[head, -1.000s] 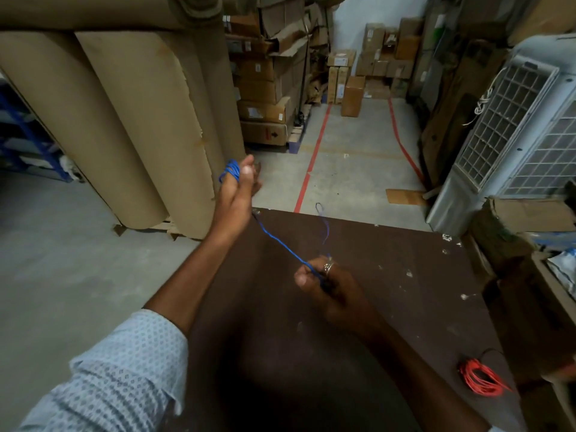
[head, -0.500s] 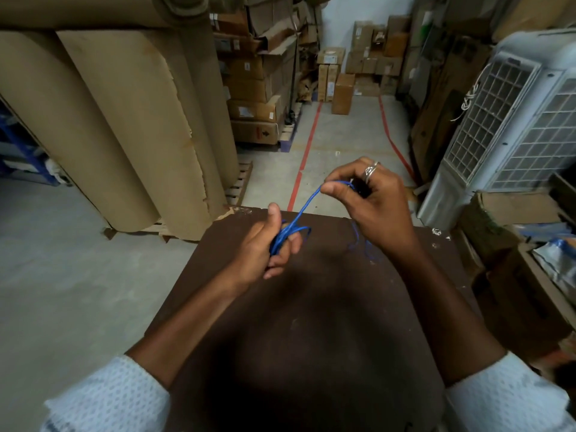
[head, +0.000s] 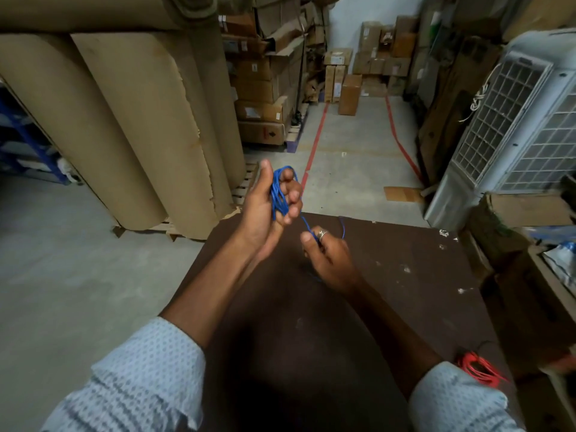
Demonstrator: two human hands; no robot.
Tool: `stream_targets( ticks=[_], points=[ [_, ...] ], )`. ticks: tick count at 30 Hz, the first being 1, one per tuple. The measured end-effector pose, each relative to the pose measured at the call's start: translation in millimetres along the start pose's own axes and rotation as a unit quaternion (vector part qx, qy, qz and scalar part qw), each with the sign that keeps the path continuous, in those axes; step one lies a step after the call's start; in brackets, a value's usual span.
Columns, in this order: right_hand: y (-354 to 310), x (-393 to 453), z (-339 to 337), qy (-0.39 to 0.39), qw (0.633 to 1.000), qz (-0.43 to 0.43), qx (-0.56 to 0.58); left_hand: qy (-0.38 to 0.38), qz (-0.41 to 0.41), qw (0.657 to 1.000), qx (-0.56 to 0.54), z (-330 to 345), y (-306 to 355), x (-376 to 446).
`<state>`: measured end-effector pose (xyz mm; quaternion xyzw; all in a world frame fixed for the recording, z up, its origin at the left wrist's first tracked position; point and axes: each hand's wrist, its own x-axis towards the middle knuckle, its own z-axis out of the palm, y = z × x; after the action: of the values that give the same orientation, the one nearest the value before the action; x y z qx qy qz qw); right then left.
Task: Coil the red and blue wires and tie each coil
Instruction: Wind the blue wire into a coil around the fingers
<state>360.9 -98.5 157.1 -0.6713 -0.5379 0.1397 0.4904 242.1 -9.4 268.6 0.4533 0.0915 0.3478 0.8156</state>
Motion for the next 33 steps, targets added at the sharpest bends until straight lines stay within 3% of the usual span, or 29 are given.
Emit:
stream_targets(
  ticks=[6, 10, 14, 20, 22, 28, 31, 33],
  points=[
    [11, -36, -1, -0.021, 1.000, 0.018, 0.001, 0.117, 0.098, 0.982, 0.108, -28, -7, 17],
    [10, -49, -4, -0.049, 0.997, 0.043, 0.043, 0.157, 0.101, 0.956, 0.228, -55, -20, 23],
    [-3, -45, -26, -0.035, 0.998, 0.044, 0.026, 0.123, 0.094, 0.902, 0.403, -73, -30, 15],
    [-28, -12, -59, 0.023, 0.992, -0.041, -0.119, 0.032, -0.015, 0.794, 0.608, -62, -32, -19],
    [-39, 3, -69, 0.071, 0.985, -0.053, -0.146, -0.016, -0.059, 0.803, 0.594, -54, -37, -28],
    [-51, 46, -86, 0.178, 0.972, -0.087, -0.124, -0.080, -0.225, 0.883, 0.405, -24, -46, -54],
    [-29, 66, -77, 0.202, 0.974, -0.042, -0.093, -0.107, -0.254, 0.912, 0.305, -14, -40, -60],
    [-11, 70, -69, 0.201, 0.980, 0.003, -0.004, -0.109, -0.256, 0.929, 0.242, -8, -31, -61]
  ],
)
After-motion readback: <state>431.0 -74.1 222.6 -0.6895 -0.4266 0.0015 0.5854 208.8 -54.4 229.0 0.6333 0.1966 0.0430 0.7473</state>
